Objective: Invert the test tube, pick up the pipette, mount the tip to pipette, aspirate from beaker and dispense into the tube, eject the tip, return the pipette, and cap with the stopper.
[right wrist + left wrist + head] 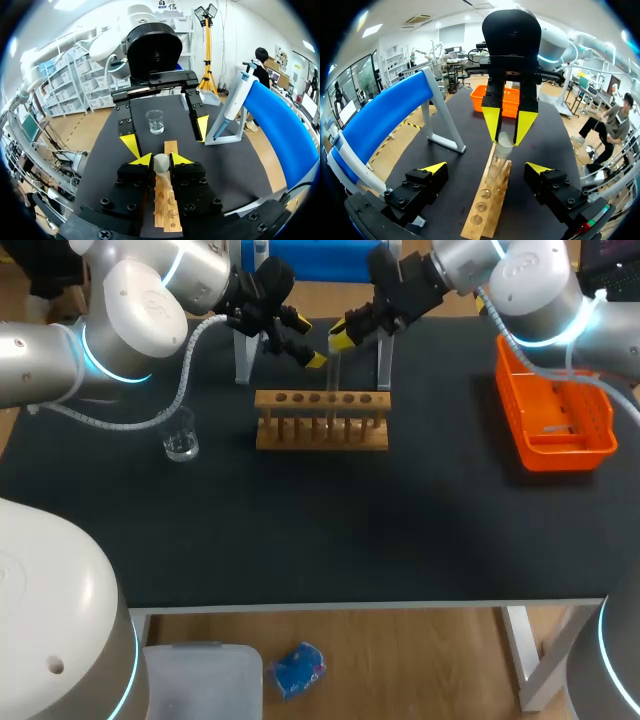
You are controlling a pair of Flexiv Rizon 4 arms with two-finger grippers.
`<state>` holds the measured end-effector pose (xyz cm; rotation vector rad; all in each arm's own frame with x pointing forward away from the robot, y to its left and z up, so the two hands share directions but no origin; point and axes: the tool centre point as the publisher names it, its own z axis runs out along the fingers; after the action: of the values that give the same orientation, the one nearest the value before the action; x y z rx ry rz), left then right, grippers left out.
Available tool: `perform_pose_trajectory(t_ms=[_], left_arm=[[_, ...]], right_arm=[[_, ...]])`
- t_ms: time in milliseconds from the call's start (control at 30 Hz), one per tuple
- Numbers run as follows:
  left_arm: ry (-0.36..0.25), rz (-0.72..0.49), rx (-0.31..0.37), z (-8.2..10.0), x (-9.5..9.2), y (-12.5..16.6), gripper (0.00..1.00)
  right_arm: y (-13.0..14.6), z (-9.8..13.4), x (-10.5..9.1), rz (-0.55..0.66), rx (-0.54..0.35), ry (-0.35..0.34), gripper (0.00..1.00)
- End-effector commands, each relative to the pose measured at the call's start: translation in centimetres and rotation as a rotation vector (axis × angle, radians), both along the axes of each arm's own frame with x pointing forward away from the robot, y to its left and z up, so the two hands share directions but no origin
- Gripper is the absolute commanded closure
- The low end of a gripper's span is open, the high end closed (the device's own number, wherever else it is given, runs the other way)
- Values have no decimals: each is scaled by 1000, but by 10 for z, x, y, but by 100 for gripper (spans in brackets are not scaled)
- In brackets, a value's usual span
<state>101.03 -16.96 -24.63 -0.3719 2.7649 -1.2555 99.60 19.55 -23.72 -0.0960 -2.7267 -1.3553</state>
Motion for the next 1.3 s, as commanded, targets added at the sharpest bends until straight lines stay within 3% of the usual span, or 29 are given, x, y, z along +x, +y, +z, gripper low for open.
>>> perform_pose_trajectory(t_ms=[33, 67, 533, 1067, 1133, 1167, 1300], left_arm=[[6, -3, 4, 1, 1, 0, 0], [6, -3, 4, 1, 1, 0, 0], [6, -3, 4, 1, 1, 0, 0], [6, -3, 4, 1, 1, 0, 0], [6, -3, 4, 1, 1, 0, 0], [6, -3, 4, 1, 1, 0, 0], [6, -3, 4, 1, 1, 0, 0]], right_arm=[[-5, -17, -4, -7, 4, -1, 7], [-5, -15, -4, -8, 6, -4, 0], [-11, 2, -10, -26, 58, -25, 0], [-4, 43, -15, -2, 244, -85, 0], [-3, 44, -15, -2, 269, -89, 64], [-2, 45, -15, 1, 289, -86, 100], [0, 45, -14, 15, 340, -85, 100]])
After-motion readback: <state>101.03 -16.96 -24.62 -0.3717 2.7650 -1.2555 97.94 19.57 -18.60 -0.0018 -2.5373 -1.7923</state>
